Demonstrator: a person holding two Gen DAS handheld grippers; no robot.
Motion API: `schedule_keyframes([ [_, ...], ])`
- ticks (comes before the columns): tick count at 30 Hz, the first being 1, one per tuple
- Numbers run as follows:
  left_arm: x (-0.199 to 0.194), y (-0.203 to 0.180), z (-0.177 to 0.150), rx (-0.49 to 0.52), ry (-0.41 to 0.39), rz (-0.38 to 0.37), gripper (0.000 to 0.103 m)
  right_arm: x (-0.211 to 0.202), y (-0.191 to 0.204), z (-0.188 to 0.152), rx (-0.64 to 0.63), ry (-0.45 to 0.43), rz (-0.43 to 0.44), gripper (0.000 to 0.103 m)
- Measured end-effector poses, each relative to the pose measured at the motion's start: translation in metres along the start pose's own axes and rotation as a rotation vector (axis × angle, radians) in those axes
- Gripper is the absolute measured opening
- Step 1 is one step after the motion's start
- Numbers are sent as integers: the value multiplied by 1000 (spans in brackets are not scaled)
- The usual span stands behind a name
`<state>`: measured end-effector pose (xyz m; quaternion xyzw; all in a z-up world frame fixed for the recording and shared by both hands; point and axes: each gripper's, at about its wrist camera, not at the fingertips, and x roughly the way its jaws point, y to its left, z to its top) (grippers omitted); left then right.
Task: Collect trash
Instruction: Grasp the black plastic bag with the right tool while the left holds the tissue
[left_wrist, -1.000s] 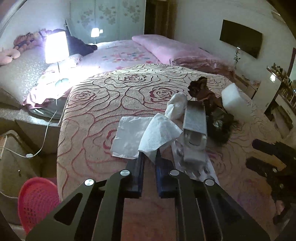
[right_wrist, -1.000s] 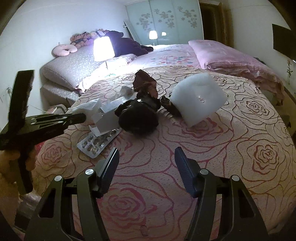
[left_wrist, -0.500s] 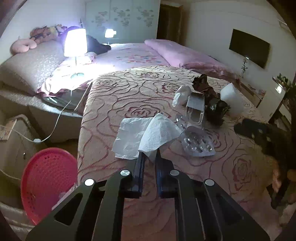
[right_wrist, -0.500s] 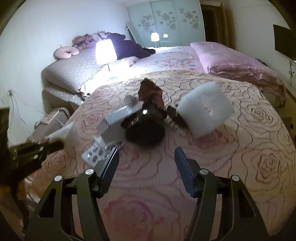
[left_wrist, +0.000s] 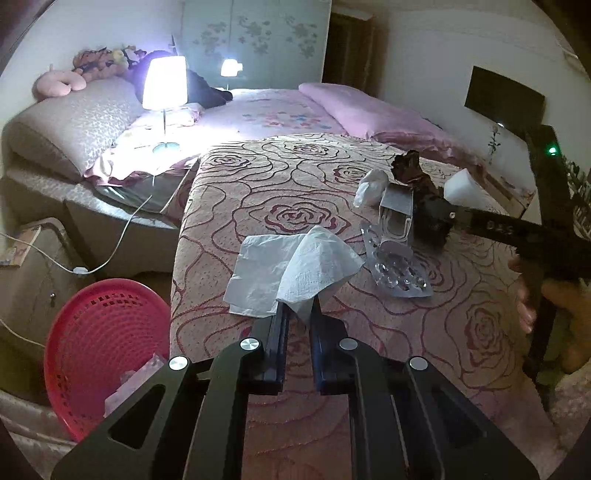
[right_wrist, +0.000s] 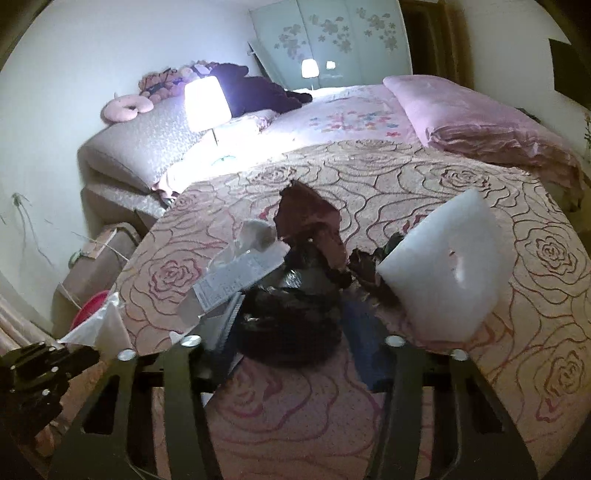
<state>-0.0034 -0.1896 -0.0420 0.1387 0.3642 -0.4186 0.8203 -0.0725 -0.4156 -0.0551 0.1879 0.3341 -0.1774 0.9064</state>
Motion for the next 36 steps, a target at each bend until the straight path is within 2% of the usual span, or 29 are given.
schedule_keyframes([
  [4, -1, 2, -1, -10, 0, 1, 10, 0, -3, -4, 1, 8, 1, 36],
  [7, -2, 2, -3, -14, 0, 6, 10, -7, -3, -8, -6, 5, 5, 34],
  [14, -8, 4, -1, -21, -12, 18, 10, -30, 10, -24, -55, -18, 0, 33],
  [23, -24, 16, 3, -48, -40, 49, 10, -56, 33, -27, -98, -55, 47, 33],
  [36, -59, 52, 4, -128, -79, 143, 10, -44, 87, -20, -208, -40, 107, 33],
])
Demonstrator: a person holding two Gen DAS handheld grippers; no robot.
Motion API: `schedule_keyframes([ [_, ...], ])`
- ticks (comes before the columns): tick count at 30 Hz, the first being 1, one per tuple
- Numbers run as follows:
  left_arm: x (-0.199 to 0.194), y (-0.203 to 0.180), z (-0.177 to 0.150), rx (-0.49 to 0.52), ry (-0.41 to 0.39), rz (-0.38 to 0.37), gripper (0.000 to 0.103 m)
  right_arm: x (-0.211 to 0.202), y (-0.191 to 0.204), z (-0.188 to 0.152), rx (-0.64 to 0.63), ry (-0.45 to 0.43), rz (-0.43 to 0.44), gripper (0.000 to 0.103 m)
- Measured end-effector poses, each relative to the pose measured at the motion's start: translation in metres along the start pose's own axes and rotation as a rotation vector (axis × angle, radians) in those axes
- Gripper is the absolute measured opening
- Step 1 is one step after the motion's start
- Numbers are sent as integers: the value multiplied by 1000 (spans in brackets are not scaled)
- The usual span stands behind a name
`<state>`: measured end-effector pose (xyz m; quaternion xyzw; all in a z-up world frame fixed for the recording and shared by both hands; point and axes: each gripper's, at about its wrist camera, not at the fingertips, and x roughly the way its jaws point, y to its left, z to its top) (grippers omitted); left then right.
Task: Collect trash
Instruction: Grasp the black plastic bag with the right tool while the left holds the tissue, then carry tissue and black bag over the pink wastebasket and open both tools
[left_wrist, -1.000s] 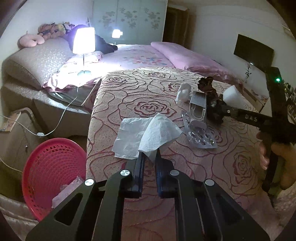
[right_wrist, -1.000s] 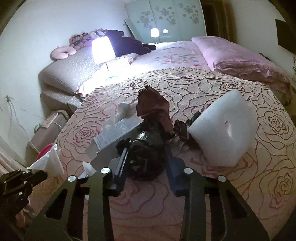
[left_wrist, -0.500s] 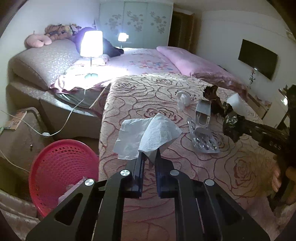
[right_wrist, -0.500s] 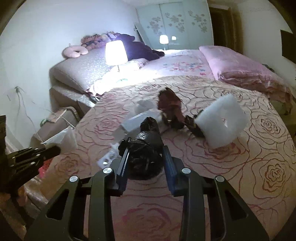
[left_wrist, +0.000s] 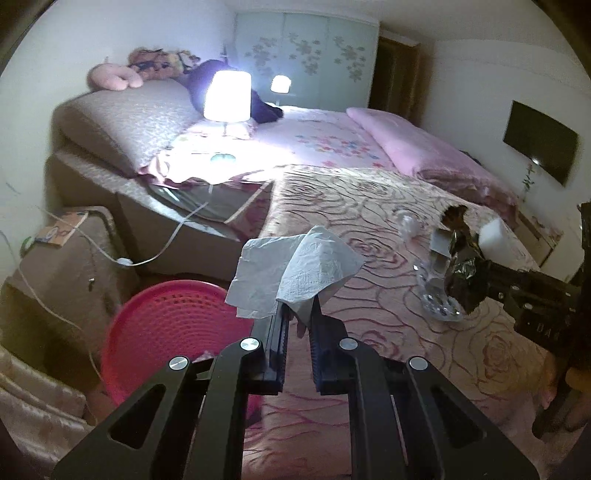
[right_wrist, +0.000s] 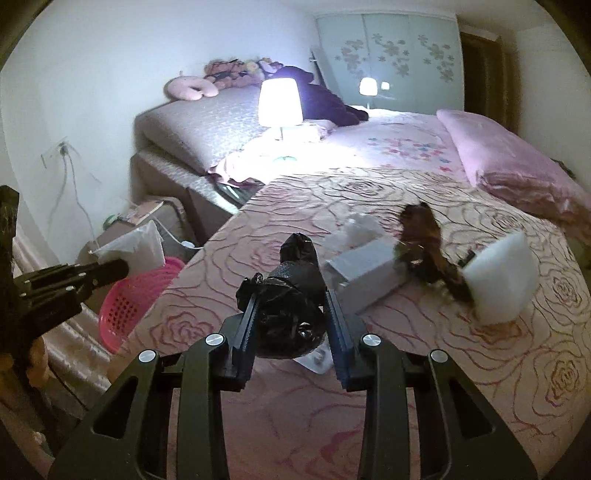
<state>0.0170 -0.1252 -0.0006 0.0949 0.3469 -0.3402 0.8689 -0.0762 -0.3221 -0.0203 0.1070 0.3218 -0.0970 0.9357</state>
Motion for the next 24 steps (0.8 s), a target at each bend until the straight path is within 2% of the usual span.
schedule_keyframes([
  [11, -14, 51, -6, -121, -19, 102, 10, 23, 40, 15, -66, 21, 66, 33],
  [24, 3, 96, -25, -245, 33, 182, 10, 61, 99, 17, -137, 85, 128, 33],
])
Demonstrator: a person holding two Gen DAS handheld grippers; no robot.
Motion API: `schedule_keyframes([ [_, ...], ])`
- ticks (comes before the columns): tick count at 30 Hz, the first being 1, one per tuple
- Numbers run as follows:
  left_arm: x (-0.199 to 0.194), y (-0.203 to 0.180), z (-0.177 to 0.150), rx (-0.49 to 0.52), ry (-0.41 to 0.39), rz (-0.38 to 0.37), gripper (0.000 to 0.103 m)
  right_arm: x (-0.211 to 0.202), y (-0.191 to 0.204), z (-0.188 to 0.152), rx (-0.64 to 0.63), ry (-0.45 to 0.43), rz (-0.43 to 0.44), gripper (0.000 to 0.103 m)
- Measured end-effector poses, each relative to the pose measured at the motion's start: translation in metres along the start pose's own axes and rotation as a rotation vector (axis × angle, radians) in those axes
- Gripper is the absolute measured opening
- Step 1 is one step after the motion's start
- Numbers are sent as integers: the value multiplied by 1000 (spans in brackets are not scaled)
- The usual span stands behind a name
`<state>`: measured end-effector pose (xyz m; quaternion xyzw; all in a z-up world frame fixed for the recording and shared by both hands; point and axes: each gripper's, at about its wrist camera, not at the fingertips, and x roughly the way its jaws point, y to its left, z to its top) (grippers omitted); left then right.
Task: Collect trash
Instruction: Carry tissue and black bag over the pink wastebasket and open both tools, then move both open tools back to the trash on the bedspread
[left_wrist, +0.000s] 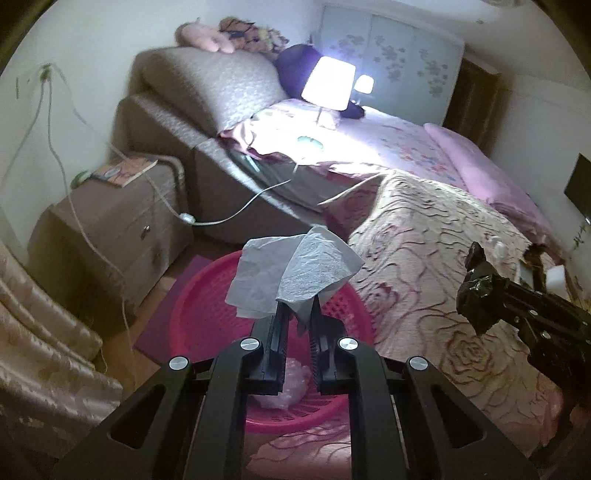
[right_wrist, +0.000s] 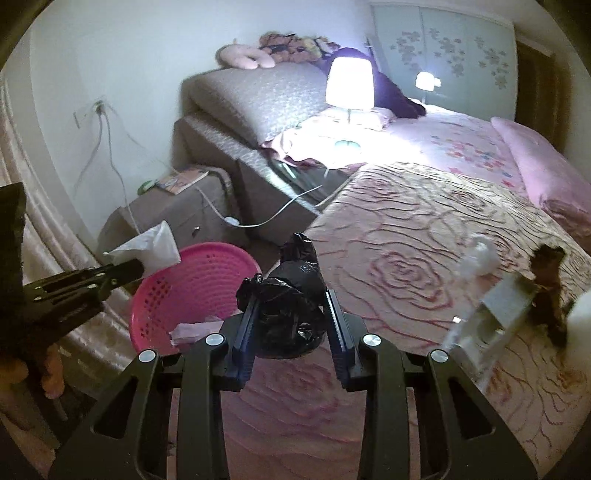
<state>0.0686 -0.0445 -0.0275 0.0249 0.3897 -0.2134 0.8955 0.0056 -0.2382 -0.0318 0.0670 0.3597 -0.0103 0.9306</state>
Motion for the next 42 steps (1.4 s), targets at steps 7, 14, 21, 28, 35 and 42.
schedule_keyframes([
  [7, 7, 17, 0, -46, 13, 30, 10, 19, 28, 4, -48, 27, 30, 33],
  [14, 15, 26, -3, -64, 30, 51, 10, 36, 43, 8, -66, 57, 49, 33],
  [21, 27, 33, -9, -79, 61, 81, 10, 57, 55, 16, -72, 91, 72, 33],
  [28, 36, 36, -14, -79, 77, 87, 11, 71, 62, 19, -74, 113, 90, 35],
  [35, 36, 42, -14, -104, 76, 104, 40, 76, 60, 20, -54, 119, 91, 51],
  [42, 34, 42, -13, -107, 70, 118, 53, 69, 50, 16, -33, 109, 96, 54],
])
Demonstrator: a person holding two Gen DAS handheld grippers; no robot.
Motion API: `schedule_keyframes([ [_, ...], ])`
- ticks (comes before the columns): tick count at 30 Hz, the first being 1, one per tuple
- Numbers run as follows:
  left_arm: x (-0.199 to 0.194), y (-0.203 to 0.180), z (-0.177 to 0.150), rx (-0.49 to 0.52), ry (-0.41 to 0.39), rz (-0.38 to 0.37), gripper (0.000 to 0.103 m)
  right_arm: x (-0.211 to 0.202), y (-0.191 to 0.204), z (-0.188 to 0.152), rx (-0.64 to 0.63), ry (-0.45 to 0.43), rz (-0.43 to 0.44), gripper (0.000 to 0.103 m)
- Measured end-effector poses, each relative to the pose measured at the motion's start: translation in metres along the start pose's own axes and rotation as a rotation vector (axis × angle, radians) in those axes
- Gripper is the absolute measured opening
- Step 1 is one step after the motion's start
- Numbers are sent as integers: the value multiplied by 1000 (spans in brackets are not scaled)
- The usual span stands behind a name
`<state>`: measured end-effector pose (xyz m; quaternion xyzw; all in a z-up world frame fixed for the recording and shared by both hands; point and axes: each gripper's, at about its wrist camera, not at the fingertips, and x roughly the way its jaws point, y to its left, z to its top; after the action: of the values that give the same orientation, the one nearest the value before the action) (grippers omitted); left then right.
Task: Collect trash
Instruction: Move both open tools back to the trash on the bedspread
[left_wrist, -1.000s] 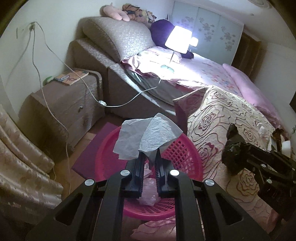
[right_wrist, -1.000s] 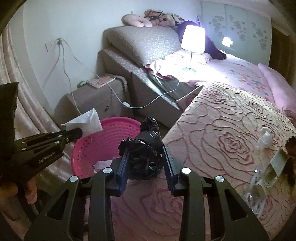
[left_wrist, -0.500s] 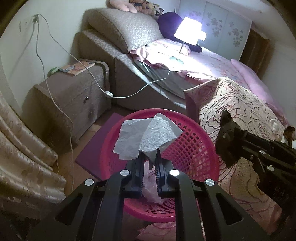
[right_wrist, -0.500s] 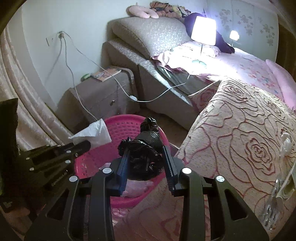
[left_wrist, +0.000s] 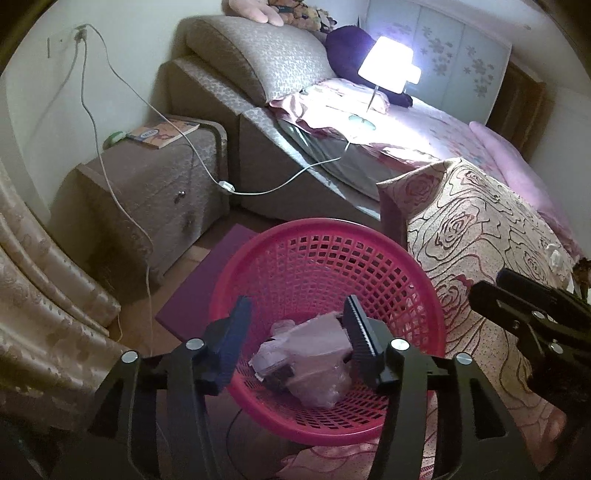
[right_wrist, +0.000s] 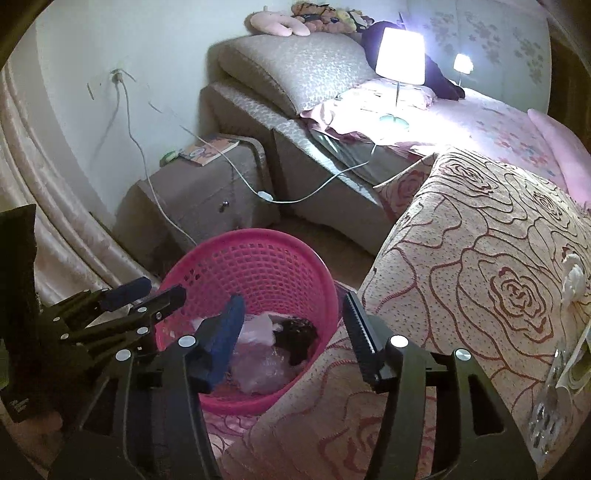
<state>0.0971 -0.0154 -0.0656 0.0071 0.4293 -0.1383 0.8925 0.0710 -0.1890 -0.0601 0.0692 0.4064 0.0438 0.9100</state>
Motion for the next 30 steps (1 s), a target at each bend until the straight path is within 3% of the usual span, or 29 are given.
schedule_keyframes([
  [7, -13, -6, 3, 12, -46, 0, 60, -24, -15, -12, 40, -31, 2, 61],
  [14, -28, -34, 1, 77, -81, -44, 65, -57, -41, -37, 79, -46, -68, 65],
  [23, -45, -90, -12, 201, -99, -164, 72, -117, -120, -95, 181, -66, -276, 71],
  [30, -43, -143, -29, 321, -77, -236, 73, -144, -177, -129, 306, -70, -392, 72],
])
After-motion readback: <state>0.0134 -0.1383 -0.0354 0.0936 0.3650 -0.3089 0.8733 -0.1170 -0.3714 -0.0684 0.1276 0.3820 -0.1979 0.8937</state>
